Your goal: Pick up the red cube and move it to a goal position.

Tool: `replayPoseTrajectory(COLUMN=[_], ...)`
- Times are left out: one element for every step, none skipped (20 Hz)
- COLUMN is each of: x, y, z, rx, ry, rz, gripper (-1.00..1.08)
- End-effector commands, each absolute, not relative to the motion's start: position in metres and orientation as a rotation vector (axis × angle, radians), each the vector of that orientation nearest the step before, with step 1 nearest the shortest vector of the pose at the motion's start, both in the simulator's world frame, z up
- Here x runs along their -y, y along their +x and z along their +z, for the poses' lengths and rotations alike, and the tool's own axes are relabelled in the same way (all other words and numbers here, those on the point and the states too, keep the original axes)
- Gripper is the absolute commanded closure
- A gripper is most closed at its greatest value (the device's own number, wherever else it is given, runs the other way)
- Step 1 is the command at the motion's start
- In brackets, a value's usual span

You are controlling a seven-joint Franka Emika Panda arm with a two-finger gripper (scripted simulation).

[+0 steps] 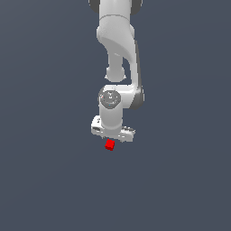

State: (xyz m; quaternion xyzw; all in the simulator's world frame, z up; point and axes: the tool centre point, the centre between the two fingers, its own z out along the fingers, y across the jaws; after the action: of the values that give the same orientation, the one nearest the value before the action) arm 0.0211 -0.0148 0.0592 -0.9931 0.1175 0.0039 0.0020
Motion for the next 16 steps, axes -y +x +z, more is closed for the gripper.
replayPoseTrajectory(x=[0.02,0.021,0.023,0.024,0.025,0.026,0.027,0.028,0.028,0.029,0.029,0.029,0.029,0.029,0.029,0.029], y=[0.027,0.029,0.03,0.032,0.033,0.034,0.035,0.036,0.037,0.037,0.038,0.038,0.038,0.038,0.038,0.038], z=[0.045,0.04,0.036,0.033,0.029,0.027,0.024,0.023,0.021,0.02,0.02,0.02,0.02,0.02,0.02,0.02], rx=[-0.413,-0.427,-0.44,-0.451,-0.461,-0.469,-0.476,-0.482,-0.486,-0.489,-0.491,-0.492,-0.492,-0.492,-0.492,-0.492], ry=[-3.112,-3.111,-3.11,-3.108,-3.107,-3.106,-3.105,-3.105,-3.104,-3.103,-3.103,-3.103,-3.103,-3.103,-3.103,-3.103], rz=[0.006,0.005,0.004,0.003,0.002,0.002,0.001,0.001,0.0,0.0,0.0,0.0,0.0,0.0,0.0,0.0], gripper=[-0.92,-0.92,-0.92,-0.92,-0.92,-0.92,-0.92,-0.92,-0.92,-0.92,-0.92,-0.92,1.08,1.08,1.08,1.08])
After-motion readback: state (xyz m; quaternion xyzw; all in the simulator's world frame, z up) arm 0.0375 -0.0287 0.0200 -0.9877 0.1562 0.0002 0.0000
